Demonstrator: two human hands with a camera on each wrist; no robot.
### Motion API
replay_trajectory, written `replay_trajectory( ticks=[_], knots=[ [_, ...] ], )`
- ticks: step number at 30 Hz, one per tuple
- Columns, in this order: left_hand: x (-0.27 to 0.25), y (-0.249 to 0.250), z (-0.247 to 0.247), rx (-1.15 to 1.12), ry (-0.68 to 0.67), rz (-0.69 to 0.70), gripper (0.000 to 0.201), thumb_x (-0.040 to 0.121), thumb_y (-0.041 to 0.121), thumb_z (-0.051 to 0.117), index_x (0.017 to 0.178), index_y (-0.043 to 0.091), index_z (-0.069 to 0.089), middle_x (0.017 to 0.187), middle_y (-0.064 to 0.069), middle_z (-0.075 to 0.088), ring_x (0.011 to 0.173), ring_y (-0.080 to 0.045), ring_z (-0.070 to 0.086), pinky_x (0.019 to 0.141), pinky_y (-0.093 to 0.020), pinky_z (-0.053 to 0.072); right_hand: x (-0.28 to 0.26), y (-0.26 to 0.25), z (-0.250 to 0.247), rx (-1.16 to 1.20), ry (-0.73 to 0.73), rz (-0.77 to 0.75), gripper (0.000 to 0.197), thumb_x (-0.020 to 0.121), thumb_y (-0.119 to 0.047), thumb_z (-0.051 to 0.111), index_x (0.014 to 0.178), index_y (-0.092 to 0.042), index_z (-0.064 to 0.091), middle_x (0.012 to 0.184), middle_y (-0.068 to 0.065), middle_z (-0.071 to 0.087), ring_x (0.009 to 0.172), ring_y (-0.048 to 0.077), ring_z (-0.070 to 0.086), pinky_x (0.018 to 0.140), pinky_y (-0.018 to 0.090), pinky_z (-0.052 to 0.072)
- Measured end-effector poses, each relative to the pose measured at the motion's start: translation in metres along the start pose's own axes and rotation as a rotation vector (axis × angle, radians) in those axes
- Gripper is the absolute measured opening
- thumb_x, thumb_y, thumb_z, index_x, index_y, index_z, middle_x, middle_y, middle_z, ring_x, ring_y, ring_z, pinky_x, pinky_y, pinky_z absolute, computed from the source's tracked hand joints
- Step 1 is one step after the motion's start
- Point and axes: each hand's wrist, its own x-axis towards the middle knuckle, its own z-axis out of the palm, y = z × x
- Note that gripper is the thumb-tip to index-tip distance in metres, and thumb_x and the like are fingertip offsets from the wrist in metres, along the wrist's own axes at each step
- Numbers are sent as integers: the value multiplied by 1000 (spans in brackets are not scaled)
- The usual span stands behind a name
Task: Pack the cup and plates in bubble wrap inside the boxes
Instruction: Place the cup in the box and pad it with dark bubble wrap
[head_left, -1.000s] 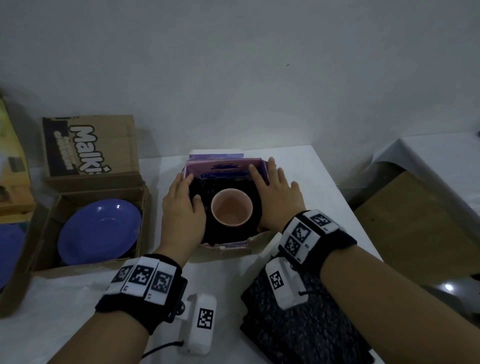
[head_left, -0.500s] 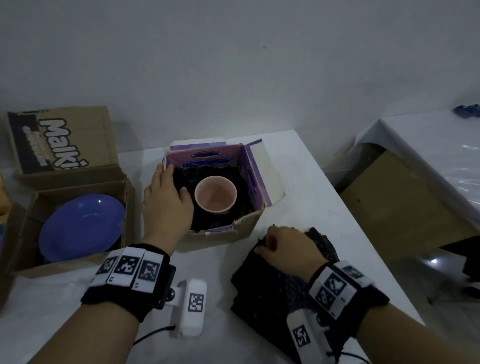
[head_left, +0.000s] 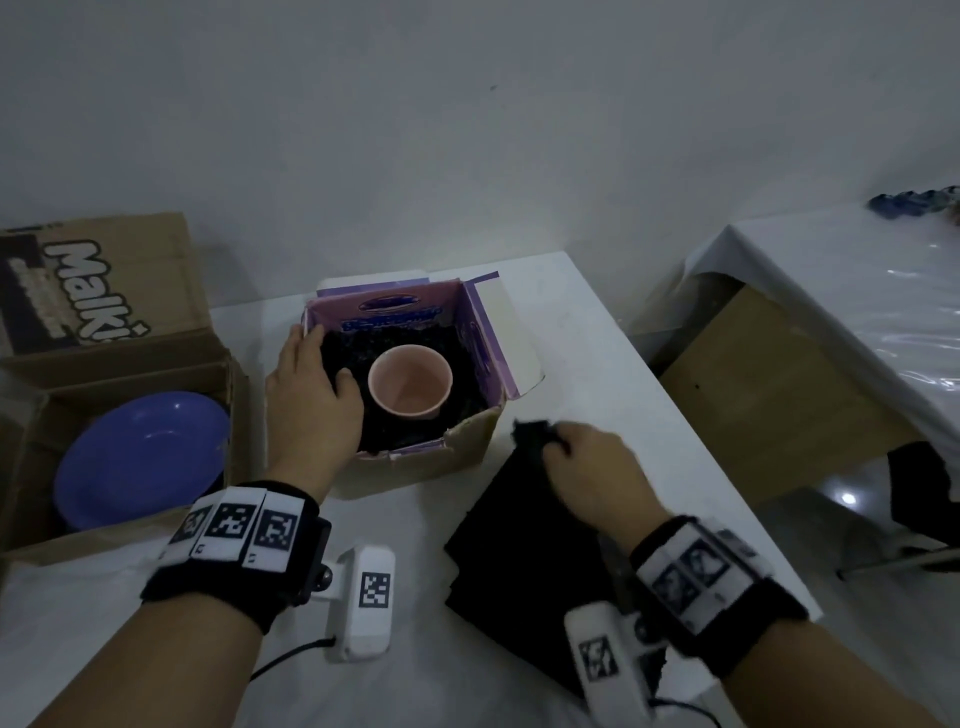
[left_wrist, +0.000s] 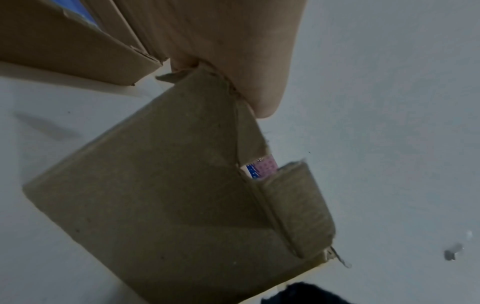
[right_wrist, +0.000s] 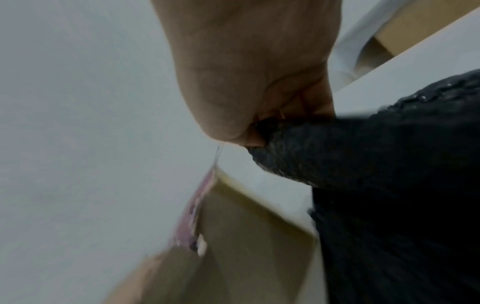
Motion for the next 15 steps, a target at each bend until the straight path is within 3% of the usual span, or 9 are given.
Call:
replay_trajectory(
  ticks=[3,5,7,9,10,12,15],
  knots=[
    [1,-2,1,-71,0,-21,50,95,15,44,144,13,34,154,-11,25,141,-29,23,116,-38,17,18,6,-41,287,242,123,21,95,-17,40,99,-6,57,92,12,61,89,33,58,70,32,40],
    [0,-1,0,-115,5,-23,46,98,20,41,143,14,36,154,-11,26,141,-27,23,116,-38,17,20,-6,-65,405,421,76,23,99,-19,38,109,-8,56,86,2,55,76,20,55,63,25,34],
    [1,-2,1,-194,9,-20,44,101,31,34,141,14,39,153,-10,30,141,-25,25,117,-38,17,17,-31,-77,335,632,-117,24,100,-18,39,115,-8,55,77,-2,53,62,15,49,52,26,29],
    [3,-4,2,-349,14,-39,59,97,55,25,136,16,46,146,-11,40,137,-26,34,116,-46,23,14,-61,-73,226,781,-374,29,96,-15,42,120,-7,57,71,2,58,54,22,51,45,25,35],
    [4,-5,2,-437,31,-61,70,92,68,21,132,17,50,140,-12,48,132,-28,41,112,-51,28,14,-75,-64,179,784,-480,34,93,-13,42,122,-8,59,75,7,65,57,25,57,49,25,41],
    [8,-12,6,-547,38,-102,76,86,76,17,126,24,55,130,-8,57,123,-27,50,106,-52,37,18,-95,-36,79,704,-636,43,85,-13,40,121,-10,62,103,12,71,82,28,69,67,30,52],
    [7,-13,7,-603,16,-112,73,86,75,15,130,30,53,134,-3,55,126,-24,49,108,-49,35,27,-112,9,-127,383,-705,47,86,-19,33,123,-16,62,131,14,59,116,40,57,95,48,46]
  ],
)
